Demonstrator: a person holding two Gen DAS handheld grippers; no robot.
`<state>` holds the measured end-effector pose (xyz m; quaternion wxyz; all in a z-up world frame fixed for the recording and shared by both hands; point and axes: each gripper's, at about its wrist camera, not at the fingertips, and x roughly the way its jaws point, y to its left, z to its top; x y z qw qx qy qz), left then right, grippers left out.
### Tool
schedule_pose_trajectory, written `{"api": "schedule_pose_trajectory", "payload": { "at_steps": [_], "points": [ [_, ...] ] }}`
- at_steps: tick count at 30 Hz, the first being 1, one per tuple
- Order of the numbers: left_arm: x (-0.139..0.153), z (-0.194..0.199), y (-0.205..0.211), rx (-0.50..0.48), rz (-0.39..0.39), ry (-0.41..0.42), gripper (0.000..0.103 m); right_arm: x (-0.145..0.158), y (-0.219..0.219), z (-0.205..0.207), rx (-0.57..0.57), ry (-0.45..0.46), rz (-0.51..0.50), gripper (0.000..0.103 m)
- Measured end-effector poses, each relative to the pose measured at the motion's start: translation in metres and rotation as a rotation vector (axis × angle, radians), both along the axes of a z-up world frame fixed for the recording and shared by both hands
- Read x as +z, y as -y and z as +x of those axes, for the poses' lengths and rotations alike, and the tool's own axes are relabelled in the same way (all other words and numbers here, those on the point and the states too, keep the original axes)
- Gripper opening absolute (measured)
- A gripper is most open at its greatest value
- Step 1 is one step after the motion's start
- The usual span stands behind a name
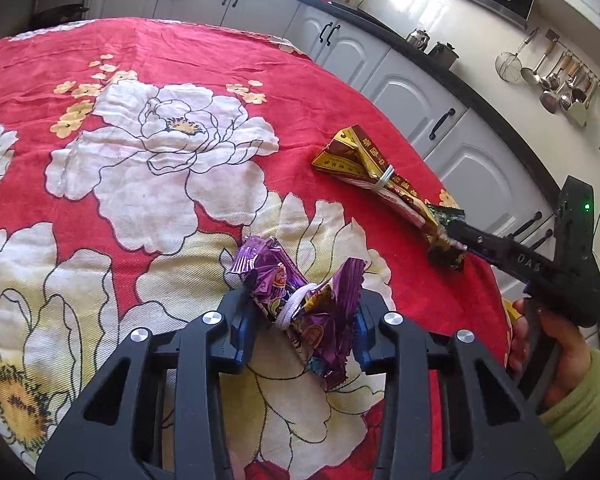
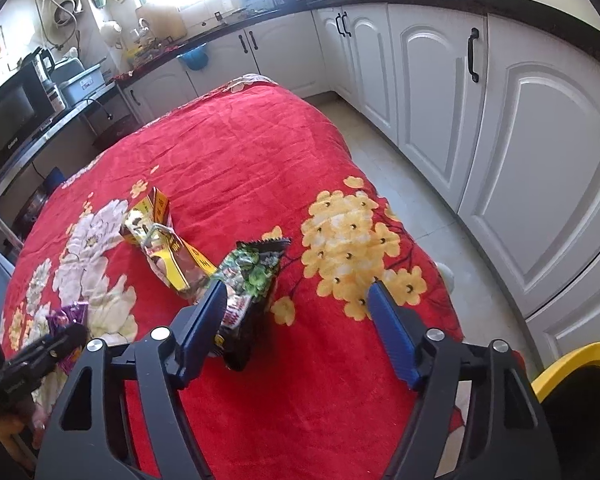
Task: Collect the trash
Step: 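Grasp the purple wrapper with the left tool while the right tool grasps the green snack packet, then carry the purple wrapper and green packet over the yellow bin with both tools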
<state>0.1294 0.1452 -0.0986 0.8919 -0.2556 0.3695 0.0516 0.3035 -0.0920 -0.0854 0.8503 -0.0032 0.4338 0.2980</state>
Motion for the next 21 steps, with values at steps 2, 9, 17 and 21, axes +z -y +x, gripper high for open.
{"api": "schedule_pose_trajectory", "payload": {
  "at_steps": [2,9,17,21],
  "points": [
    [0.000,-0.001,0.000,-0.003,-0.003,0.001,0.027,-0.001,-0.004,0.000,0.011,-0.013,0.015,0.056],
    [0.003,-0.002,0.004,-0.029,0.005,0.004,0.024,-0.006,-0.017,-0.015,0.068,-0.008,0.010,0.023],
    [0.011,-0.004,0.021,-0.084,0.042,0.022,0.022,-0.008,-0.001,-0.035,0.060,0.002,0.011,0.015],
    [0.012,-0.005,0.030,-0.113,0.053,0.026,0.022,-0.008,0.008,-0.046,0.056,0.000,0.021,0.015]
  ]
}}
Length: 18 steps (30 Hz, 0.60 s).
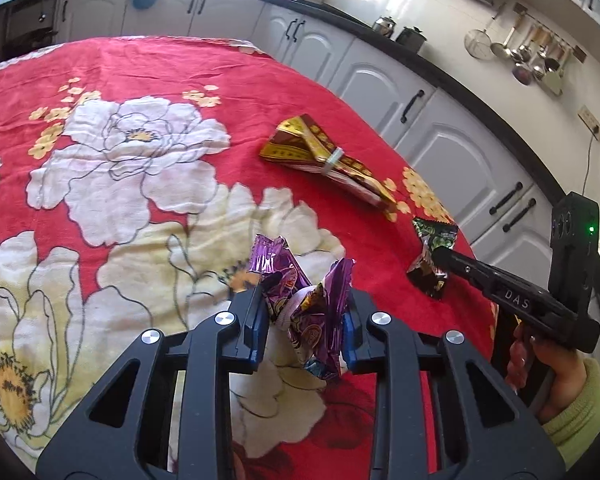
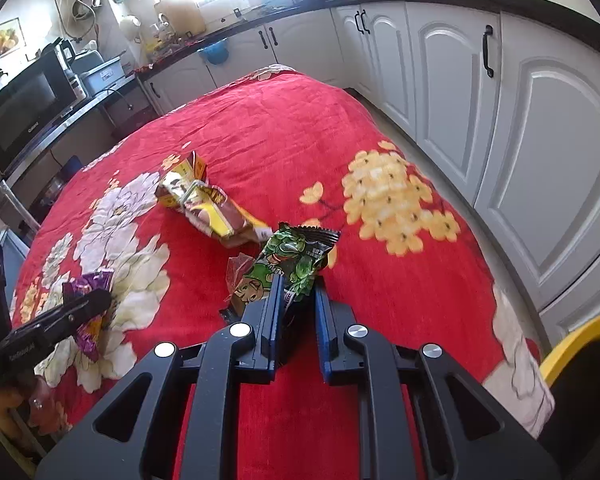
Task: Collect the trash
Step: 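Carry the purple wrapper and green packet over the yellow bin with both tools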
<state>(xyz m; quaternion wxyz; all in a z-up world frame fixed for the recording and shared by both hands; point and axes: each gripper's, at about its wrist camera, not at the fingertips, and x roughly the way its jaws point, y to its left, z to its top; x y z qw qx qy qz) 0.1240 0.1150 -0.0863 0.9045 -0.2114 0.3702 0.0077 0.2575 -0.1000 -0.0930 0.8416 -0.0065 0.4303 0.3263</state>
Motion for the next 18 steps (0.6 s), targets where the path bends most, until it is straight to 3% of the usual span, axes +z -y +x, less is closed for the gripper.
{"api": "schedule_pose_trajectory", "payload": {
  "at_steps": [18],
  "points": [
    [0.018,-0.012,0.052,-0.119,0.068,0.044,0.022,0.012,0.028,-0.054,0.016,0.009,0.030,0.011]
  ]
}}
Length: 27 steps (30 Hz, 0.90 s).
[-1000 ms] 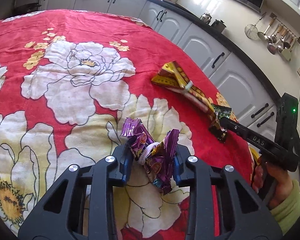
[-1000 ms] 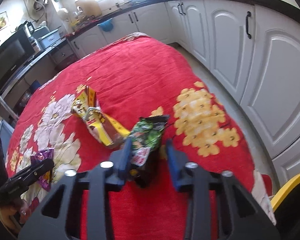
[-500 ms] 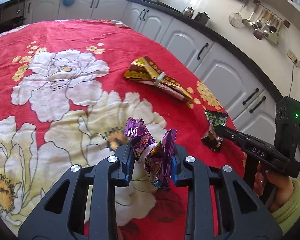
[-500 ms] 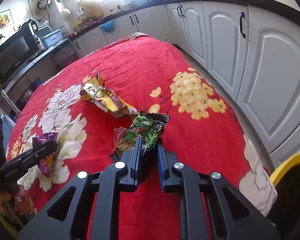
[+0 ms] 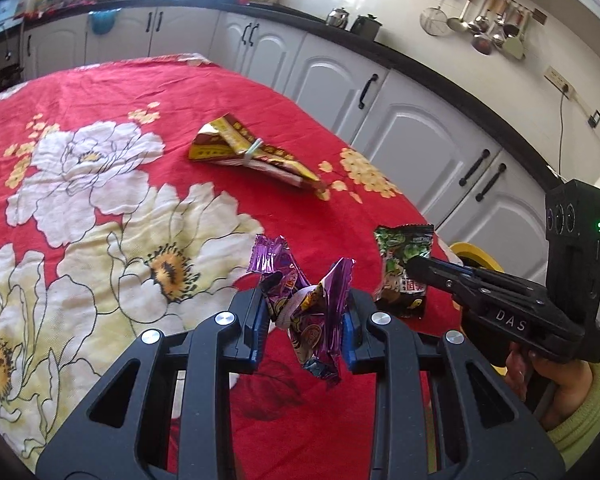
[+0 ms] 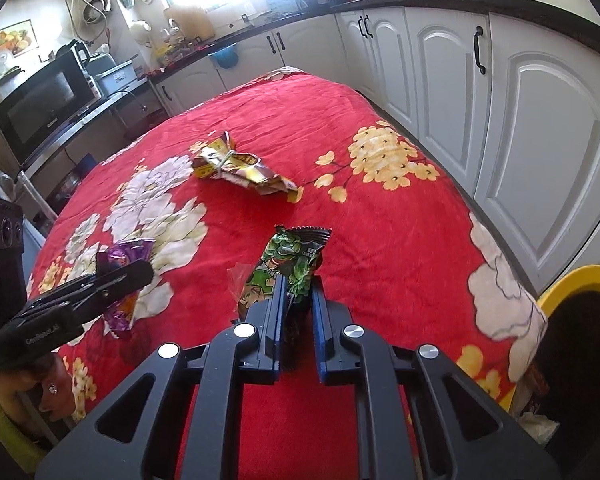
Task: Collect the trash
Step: 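Carry the purple wrapper and green packet over the yellow bin with both tools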
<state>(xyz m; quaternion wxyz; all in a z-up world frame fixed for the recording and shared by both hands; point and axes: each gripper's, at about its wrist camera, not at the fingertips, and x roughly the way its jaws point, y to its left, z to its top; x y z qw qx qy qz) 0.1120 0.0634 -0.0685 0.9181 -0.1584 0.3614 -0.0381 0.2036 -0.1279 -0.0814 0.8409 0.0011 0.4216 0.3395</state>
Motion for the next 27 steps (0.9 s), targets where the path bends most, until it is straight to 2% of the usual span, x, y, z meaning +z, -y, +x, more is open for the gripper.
{"api": "schedule_pose_trajectory", "payload": {
  "at_steps": [13,27],
  "points": [
    [0.016,-0.008,0.023,-0.046,0.031,0.040,0.022,0.018,0.019,-0.023,-0.003,0.034,0.027,0.010],
    [0.028,-0.008,0.054,-0.108,0.057,0.070,0.022,0.038,0.057,-0.039,-0.057,0.070,0.061,0.010]
  ]
}}
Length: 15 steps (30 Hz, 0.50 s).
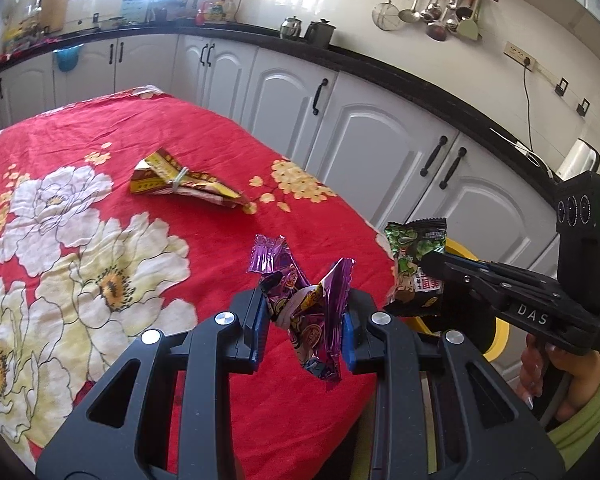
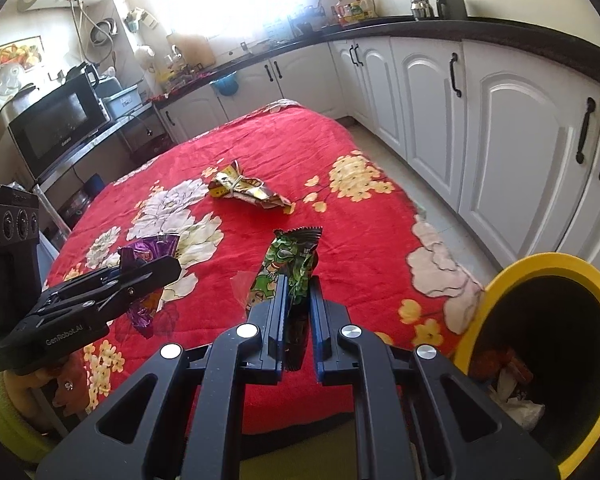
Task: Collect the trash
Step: 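Carry the purple wrapper and green packet over the yellow bin with both tools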
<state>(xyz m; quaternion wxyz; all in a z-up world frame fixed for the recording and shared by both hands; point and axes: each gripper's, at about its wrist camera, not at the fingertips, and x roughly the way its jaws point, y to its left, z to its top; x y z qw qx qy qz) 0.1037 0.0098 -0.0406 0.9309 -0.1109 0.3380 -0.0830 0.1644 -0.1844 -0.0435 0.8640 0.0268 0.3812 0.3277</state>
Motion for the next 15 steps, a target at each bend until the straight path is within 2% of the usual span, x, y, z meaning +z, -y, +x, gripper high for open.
{"api": "schedule_pose_trajectory", "payload": {
  "at_steps": [15],
  "points": [
    [0.012,0.008,0.042,-0.086,0.020,0.026,0.022,0.019,0.058,-0.013,-0.103,0.049,0.032,0.010]
  ]
}}
